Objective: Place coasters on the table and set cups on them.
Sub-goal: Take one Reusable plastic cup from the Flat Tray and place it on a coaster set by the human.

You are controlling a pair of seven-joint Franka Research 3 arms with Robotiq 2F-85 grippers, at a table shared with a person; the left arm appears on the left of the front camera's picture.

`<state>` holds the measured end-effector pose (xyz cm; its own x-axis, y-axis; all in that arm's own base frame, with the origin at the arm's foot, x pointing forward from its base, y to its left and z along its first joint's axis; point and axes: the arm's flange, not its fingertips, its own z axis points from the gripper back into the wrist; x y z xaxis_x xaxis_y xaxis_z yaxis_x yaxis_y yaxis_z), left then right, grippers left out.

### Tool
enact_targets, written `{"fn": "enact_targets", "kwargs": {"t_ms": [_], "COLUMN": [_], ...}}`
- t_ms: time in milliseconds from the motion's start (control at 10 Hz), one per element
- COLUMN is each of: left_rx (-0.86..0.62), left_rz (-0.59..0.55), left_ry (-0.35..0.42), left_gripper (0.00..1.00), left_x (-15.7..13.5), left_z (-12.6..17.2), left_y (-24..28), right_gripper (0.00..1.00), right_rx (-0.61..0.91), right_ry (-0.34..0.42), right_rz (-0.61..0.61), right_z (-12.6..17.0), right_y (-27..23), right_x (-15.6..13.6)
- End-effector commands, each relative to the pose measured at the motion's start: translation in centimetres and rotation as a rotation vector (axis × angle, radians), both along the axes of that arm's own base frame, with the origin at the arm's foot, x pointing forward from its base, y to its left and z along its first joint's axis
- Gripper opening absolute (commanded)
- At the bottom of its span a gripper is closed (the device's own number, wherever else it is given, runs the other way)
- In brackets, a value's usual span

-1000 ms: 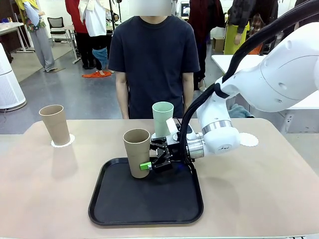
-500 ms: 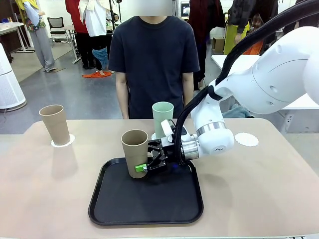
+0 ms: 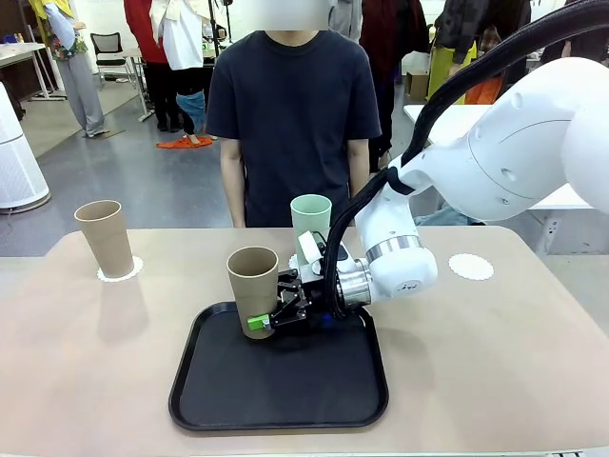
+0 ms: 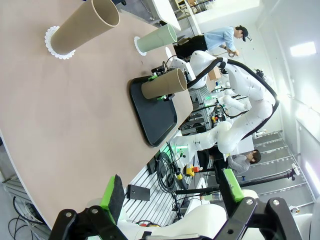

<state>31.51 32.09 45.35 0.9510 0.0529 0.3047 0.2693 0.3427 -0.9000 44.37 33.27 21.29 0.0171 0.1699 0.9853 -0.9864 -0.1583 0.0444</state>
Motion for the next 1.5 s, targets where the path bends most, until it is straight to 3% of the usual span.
{"fn": "enact_targets", "kwargs": {"t_ms": [0,100,200,400,1000,1200,1400], "left_rx": [-0.005,-0.005,-0.005,-0.005,-0.005,-0.005,-0.005], "left_rz": [-0.001,-0.001,-0.001,-0.001,-0.001,-0.001,-0.001], "left_ry": [-0.003,-0.003,-0.003,-0.003,-0.003,-0.003,-0.003], "left_gripper": [1.00,1.00,1.00,1.00,1.00,1.00,1.00], "left_x": [-0.2,-0.2,-0.2,-0.2,-0.2,-0.2,-0.2], "left_z": [0.2,0.2,0.2,0.2,0.2,0.2,0.2], "left_y": [0.1,0.1,0.1,0.1,0.1,0.1,0.1], "right_gripper": [0.00,0.35,0.00,0.00,0.00,0.00,0.00], "right_rx": [-0.008,-0.018,-0.022,-0.079,-0.116,-0.114,-0.117], "right_ry": [0.005,0.006,0.004,0.002,-0.021,-0.026,-0.005], "right_rz": [-0.008,-0.019,-0.024,-0.102,-0.327,-0.430,-0.497], "right_z": [-0.4,-0.3,0.1,3.5,23.7,26.4,26.1], "right_y": [0.3,0.3,0.2,-0.7,-10.1,-13.4,-14.9], "right_x": [0.4,0.5,0.2,-0.8,-3.6,-3.7,-3.5]}}
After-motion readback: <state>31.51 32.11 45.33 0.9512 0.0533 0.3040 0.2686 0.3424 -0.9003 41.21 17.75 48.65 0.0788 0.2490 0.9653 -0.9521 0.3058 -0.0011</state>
